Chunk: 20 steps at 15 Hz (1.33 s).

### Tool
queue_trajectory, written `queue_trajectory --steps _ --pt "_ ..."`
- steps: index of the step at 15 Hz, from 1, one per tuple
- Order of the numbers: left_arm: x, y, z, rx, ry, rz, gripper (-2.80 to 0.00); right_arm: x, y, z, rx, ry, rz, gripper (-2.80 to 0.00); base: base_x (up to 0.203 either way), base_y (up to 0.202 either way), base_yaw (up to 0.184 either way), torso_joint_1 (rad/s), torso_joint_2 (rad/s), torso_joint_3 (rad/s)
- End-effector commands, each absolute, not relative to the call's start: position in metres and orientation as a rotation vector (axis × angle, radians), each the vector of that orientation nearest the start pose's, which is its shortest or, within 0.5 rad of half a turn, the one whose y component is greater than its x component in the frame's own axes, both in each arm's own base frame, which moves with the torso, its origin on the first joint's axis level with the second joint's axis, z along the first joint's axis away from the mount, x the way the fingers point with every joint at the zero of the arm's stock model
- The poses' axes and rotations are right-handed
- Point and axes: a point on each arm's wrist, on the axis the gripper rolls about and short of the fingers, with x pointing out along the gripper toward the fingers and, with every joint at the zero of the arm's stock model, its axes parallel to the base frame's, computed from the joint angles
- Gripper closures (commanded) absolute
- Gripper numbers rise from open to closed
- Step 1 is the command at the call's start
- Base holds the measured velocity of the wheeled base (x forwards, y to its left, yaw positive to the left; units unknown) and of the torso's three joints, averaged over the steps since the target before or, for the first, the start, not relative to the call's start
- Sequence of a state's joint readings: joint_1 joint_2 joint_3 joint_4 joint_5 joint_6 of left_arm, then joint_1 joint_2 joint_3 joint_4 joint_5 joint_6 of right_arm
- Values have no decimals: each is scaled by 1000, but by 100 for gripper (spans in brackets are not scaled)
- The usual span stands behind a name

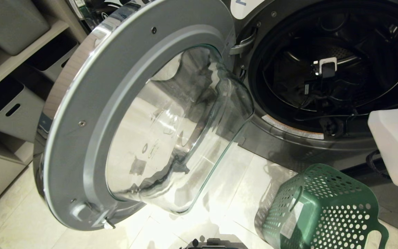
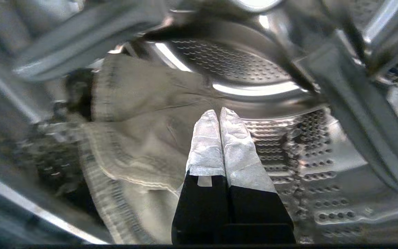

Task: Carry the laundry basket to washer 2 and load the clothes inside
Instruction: Place the clothes into the washing machine, then close the washing machine door with the left hand

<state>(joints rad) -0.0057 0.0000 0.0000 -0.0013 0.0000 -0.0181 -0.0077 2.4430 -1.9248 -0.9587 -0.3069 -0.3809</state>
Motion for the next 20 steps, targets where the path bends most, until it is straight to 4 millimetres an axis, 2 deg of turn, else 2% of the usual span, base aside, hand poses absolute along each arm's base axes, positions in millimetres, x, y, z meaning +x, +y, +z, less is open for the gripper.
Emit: queue_trajectory --steps 1,5,8,10,14,20 --pt "-23 0 75 -18 2 -6 0 507 -7 216 -308 -365 -379 0 0 0 0 0 0 0" --pt "-23 0 75 -18 2 -6 0 494 -2 197 -318 -254 -332 0 0 0 0 0 0 0" --pt "-23 0 75 -18 2 -6 0 474 0 188 -286 -160 -296 0 0 0 0 0 0 0" --pt "-23 0 75 -18 2 -6 0 453 2 200 -244 -112 -264 0 0 0 0 0 0 0" --pt "-23 0 75 -18 2 -6 0 399 8 238 -161 -44 -199 0 0 0 0 0 0 0" --pt "-23 0 75 -18 2 -6 0 311 15 244 -146 27 -105 0 0 0 0 0 0 0"
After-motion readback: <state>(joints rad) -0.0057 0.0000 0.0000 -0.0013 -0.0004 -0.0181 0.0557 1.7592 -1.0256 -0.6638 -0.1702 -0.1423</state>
